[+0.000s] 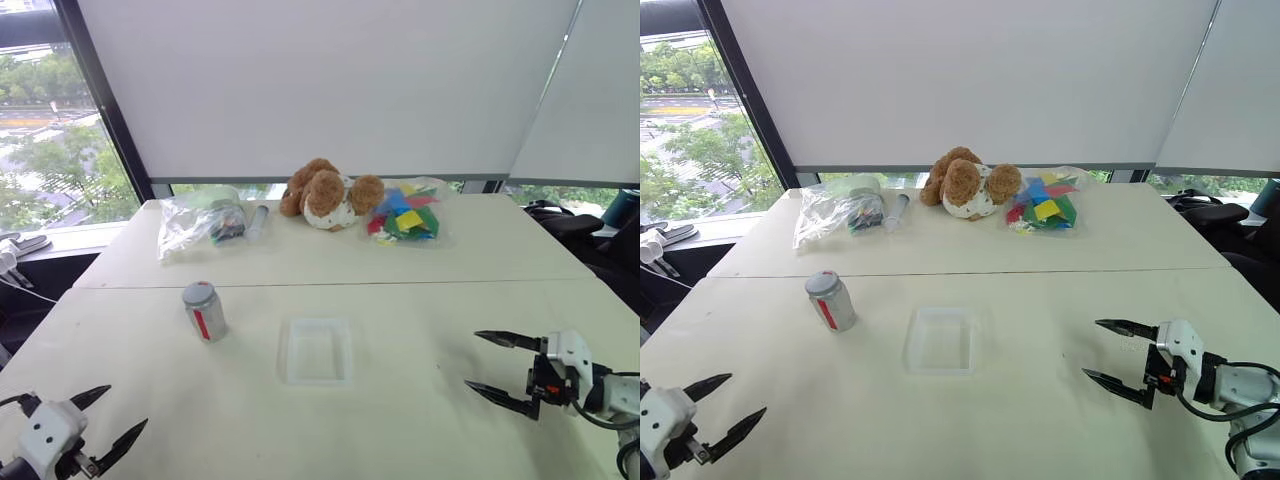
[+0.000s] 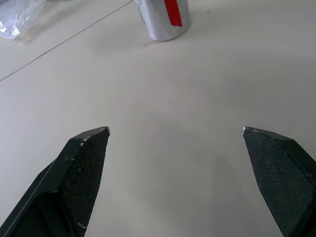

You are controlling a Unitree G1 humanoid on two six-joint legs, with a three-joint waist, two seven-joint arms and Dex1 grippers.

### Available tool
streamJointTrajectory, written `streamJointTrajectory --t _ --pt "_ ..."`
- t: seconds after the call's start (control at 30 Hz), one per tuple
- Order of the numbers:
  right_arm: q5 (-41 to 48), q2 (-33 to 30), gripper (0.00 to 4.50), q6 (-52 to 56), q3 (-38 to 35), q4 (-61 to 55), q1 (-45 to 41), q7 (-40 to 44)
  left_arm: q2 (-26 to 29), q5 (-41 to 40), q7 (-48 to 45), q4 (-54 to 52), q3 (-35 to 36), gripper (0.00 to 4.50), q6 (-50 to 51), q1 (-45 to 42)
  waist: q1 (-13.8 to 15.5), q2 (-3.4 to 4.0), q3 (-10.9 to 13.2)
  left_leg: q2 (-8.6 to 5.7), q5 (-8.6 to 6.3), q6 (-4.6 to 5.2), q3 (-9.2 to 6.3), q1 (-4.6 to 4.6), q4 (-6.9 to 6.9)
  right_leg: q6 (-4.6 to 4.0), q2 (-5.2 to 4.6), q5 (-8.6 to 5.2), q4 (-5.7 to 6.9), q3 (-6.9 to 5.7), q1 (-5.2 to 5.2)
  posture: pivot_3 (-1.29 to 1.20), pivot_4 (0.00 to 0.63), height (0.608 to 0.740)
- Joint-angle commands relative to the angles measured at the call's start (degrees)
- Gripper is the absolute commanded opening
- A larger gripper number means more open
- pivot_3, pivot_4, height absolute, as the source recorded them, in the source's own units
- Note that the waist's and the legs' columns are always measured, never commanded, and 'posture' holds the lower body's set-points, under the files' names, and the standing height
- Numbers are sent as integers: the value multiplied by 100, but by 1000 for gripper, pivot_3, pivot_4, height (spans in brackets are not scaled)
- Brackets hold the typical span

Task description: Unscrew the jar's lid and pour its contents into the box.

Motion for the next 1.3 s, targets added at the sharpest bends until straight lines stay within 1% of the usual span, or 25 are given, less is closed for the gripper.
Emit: streamJointTrajectory --t 0.03,0.1,0.2,0.23,0.27,0.33,0.4,0.47,0.6,0.7,0.83,0.97,1.1,1.2,1.3 --pt "96 -9 4500 -132 5 -29 -107 65 41 81 133 -128 159 4442 -256 -24 1 0 0 0 0 0 0 0 0 0 0 0 0 0 0 0 150 740" --pt "196 69 4500 -52 51 -147 -147 67 17 -40 173 -170 192 4442 -94 -8 2 0 0 0 0 0 0 0 0 0 0 0 0 0 1 0 150 740" --pt "558 358 4500 100 230 -714 -231 161 -99 -796 61 -462 358 4442 482 196 -28 0 0 1 0 0 -1 0 0 0 0 0 1 1 0 0 150 740" --pt "703 462 4500 184 273 -889 -292 186 -204 -1188 36 -587 462 4442 680 255 -39 0 0 4 0 0 -2 0 -1 0 2 0 2 2 -1 0 150 740" --pt "782 549 4500 240 303 -1027 -358 139 -319 -1389 135 -671 565 4442 796 291 -55 0 1 4 0 0 -2 0 -1 0 2 0 2 3 -1 0 150 740" --pt "963 761 4500 493 378 -1348 -561 -95 -601 -1552 391 -753 710 4442 878 353 -66 3 2 5 0 0 -2 0 0 1 1 0 4 5 -2 0 150 740" --pt "1165 985 4500 801 444 -1679 -773 -365 -989 -1459 612 -730 735 4442 718 461 -93 5 1 5 0 0 -2 0 0 1 1 0 4 6 -2 0 150 740" --pt "1371 1099 4500 1044 486 -1921 -859 -379 -1345 -1320 747 -732 670 4442 555 571 -92 -1 0 4 -1 -1 -2 0 0 1 1 0 4 7 -1 0 150 740" --pt "1445 1081 4500 1265 597 -2110 -879 -180 -1783 -1211 940 -1133 314 4442 523 624 29 -14 -3 3 -4 -1 -2 -3 4 1 0 0 -4 5 0 0 150 740" --pt "1421 1058 4500 1311 647 -2090 -900 -47 -1974 -963 1330 -1492 -13 4442 627 406 64 -14 -3 2 -8 -8 -4 -4 17 0 -2 1 -4 1 13 0 150 740" --pt "1329 1075 4500 1227 657 -1983 -915 31 -2040 -516 1971 -1871 -505 4442 986 -129 65 -13 -4 4 -9 -11 -3 0 19 -3 5 2 -2 -1 14 0 150 740" --pt "1227 1076 4500 1153 668 -1900 -890 88 -1986 -213 2467 -1972 -825 4442 1379 -726 5 -12 -3 3 -4 -2 -2 0 10 1 21 5 -1 -5 7 0 150 740" --pt "1179 1061 4500 1179 658 -1911 -807 90 -1876 79 2775 -1872 -1035 4442 1697 -1252 0 -11 -4 6 -4 -2 -2 1 9 16 27 14 5 -4 1 0 150 740" --pt "1161 984 4500 1232 672 -2008 -638 160 -1942 201 3150 -1627 -1162 4442 1923 -1884 34 -11 -4 5 -4 -2 -2 2 13 16 27 14 6 -5 4 0 150 740" --pt "1161 975 4500 1256 643 -2049 -577 140 -1975 275 3190 -1472 -1302 4442 1988 -2154 19 -10 -5 3 -4 -3 -5 1 20 18 27 16 6 -8 10 0 150 740"
